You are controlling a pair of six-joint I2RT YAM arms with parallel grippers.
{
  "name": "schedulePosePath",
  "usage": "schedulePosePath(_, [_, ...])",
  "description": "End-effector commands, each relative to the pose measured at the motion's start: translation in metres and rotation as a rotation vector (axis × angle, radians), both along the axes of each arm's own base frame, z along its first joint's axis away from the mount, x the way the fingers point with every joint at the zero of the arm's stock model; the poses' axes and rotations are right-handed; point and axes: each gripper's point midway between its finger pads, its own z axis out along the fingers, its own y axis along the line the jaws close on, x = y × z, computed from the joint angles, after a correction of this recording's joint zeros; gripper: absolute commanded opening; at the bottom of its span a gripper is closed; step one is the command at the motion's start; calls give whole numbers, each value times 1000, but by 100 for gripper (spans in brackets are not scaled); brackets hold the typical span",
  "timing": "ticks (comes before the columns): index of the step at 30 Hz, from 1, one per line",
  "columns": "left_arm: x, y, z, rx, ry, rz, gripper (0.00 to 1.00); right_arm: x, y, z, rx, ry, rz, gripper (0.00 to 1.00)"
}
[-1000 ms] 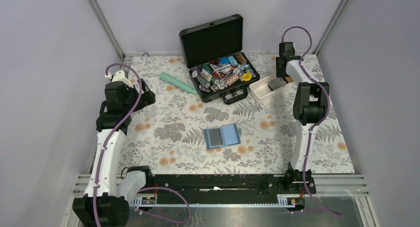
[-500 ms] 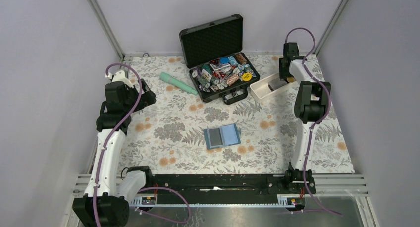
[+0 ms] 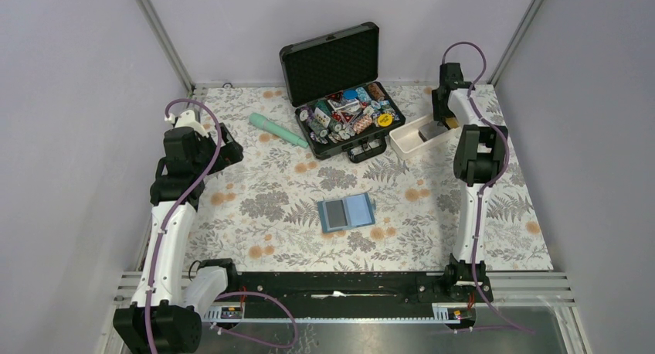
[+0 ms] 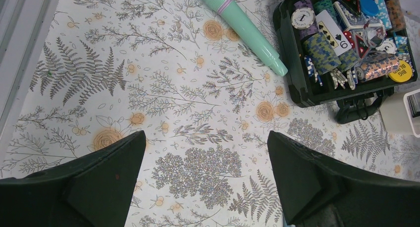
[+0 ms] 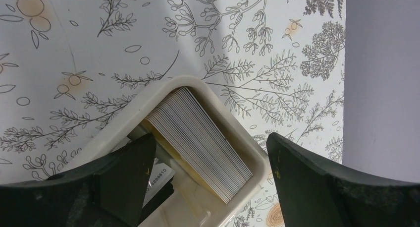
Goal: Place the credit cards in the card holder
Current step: Pick up the credit card from the storage box.
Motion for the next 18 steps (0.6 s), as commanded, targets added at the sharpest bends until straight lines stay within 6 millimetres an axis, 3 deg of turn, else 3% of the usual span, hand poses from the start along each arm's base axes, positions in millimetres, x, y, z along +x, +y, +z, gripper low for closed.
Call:
schedulePosePath(1, [6,-1,13,-6,-59,-7,99,5,-5,8,-21,8,-3,88])
schedulePosePath(6, [6,-1,13,-7,-59,-8,99,-6,0,0,7,55,17,68])
schedulePosePath(10, [6,-2,14,-7,-62,-10,99,-17,6,0,48,64,18,61])
schedulePosePath(18, [6,-4,14,-15,-68,-18,99,-37,11,5,81,72,6,59])
